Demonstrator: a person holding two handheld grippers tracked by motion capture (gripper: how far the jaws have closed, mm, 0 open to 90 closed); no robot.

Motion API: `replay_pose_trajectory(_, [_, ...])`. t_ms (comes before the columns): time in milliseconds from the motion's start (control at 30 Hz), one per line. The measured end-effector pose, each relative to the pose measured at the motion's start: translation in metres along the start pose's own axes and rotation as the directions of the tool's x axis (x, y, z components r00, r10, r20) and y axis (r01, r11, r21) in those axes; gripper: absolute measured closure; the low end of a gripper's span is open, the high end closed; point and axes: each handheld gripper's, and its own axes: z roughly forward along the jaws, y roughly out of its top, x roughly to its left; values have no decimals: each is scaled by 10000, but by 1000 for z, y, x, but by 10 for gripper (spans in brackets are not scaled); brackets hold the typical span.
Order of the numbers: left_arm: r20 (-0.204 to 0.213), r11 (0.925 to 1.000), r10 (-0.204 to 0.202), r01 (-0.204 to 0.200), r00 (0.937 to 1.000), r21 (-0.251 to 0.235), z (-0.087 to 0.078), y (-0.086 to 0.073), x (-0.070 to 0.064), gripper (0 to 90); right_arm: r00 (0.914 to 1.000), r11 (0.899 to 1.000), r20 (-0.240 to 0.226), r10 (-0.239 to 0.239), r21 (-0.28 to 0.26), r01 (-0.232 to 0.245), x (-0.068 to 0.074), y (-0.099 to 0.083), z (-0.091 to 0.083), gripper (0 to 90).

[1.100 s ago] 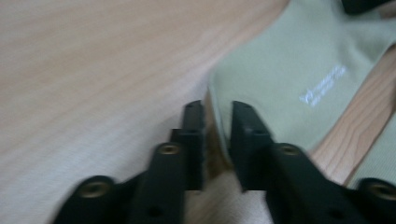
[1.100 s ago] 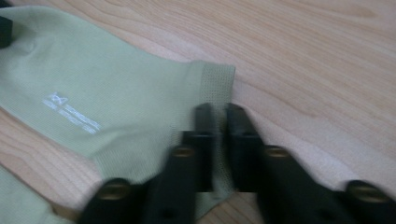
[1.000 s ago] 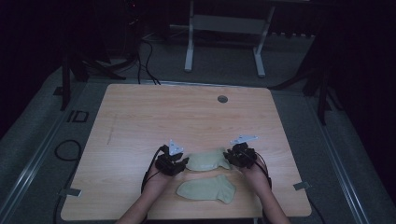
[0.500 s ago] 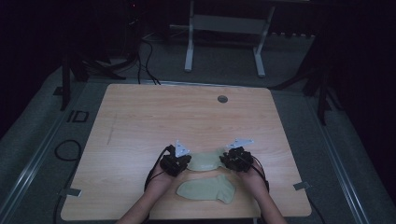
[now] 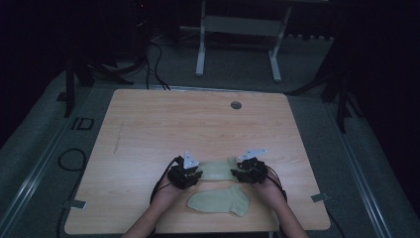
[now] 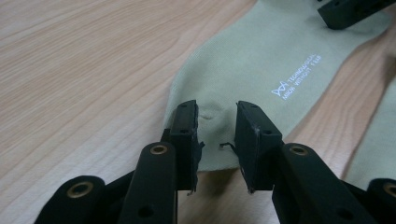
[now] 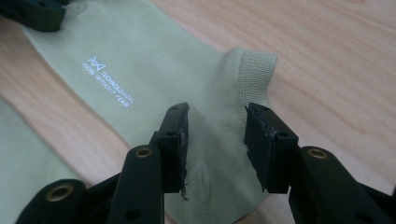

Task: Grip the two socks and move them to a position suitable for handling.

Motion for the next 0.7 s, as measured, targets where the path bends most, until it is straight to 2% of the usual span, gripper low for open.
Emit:
replay_pose_trajectory(133, [-9, 10000, -70, 70, 10000, 28, -1, 0, 2, 689, 9999, 10000, -123, -73, 60, 73, -6, 7, 5, 591])
replay_pose_trajectory(367, [-6, 9998, -207, 207, 9998, -15, 0, 1, 2, 679, 9998, 9999, -125, -121, 52, 122, -6, 8, 6, 586])
replay_pose_trajectory(567, [-62, 9991, -410, 411, 9991, 75, -2, 6, -1, 588, 9991, 9986, -190, -379, 356, 386, -1, 13, 7, 503])
replay_pose_trajectory(700, [161, 9979, -641, 643, 9978, -88, -9, 9, -2, 520, 9985, 9982, -208, -500, 320, 506, 4, 18, 3, 459])
